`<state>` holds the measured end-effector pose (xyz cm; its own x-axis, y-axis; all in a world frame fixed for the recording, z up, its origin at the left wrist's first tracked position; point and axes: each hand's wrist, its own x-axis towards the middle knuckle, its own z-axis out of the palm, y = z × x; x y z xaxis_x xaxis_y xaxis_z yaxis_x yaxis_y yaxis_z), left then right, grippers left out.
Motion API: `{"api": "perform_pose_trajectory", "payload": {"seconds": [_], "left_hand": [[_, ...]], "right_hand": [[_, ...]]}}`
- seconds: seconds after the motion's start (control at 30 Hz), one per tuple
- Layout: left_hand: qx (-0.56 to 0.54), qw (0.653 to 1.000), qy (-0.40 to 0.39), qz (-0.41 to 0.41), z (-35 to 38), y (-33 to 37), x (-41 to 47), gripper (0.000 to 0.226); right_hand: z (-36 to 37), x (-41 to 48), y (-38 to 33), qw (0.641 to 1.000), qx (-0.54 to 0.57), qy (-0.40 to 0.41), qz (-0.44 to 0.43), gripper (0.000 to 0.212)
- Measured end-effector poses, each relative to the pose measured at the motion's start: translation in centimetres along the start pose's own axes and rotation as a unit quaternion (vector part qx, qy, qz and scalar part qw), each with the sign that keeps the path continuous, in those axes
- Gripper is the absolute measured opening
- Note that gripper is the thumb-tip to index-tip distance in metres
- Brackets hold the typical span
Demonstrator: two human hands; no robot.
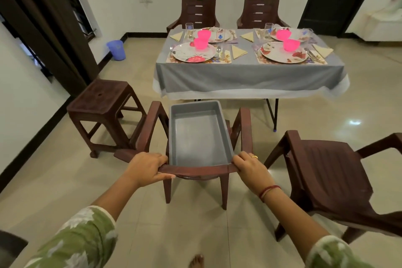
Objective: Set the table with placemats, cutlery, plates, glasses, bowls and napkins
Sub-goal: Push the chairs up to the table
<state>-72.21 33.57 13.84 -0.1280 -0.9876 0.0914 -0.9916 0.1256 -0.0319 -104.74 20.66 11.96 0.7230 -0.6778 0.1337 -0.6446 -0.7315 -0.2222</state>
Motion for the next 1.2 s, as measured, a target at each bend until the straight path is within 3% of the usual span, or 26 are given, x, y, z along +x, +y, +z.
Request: {"api": "perform_pose_trajectory", "payload": {"seconds": [0.1, 0.3, 0.5, 0.67, 0.73, 0.87, 1.2], "left_hand": [[0.007, 0.999, 0.035, -0.002, 0.5, -0.8, 3.7, 0.073], [-0.015, 0.999, 0.029, -0.016, 0.7, -2.2, 8.8, 0.082], [-0.028, 0.998, 0.053, -0.019, 0.9, -2.5, 10.5, 0.067], [-0.038, 0.997, 0.053, -0.044, 1.1, -2.2, 10.6, 0.069], [-0.045, 0.996, 0.058, -0.049, 1.0, -1.9, 10.5, 0.070], [-0.043, 0.996, 0.058, -0.052, 0.9, -1.6, 10.3, 0.080], [-0.041, 0.997, 0.055, -0.030, 1.8, -1.1, 9.9, 0.078]], "right_hand": [[-0.8, 3.3, 2.4, 1.000, 0.014, -0.003, 0.013, 0.012], [-1.9, 8.1, 5.6, 0.999, 0.016, -0.035, 0.013, 0.015], [-2.4, 10.1, 7.0, 0.998, 0.002, -0.064, 0.002, 0.016], [-3.0, 10.0, 6.4, 0.993, -0.088, -0.066, -0.035, 0.042], [-2.6, 10.0, 5.4, 0.991, -0.118, -0.034, -0.055, 0.037], [-1.9, 10.3, 4.2, 0.993, -0.097, -0.053, -0.042, 0.019], [-2.9, 9.7, 4.0, 0.996, -0.066, -0.052, -0.006, 0.018]]}}
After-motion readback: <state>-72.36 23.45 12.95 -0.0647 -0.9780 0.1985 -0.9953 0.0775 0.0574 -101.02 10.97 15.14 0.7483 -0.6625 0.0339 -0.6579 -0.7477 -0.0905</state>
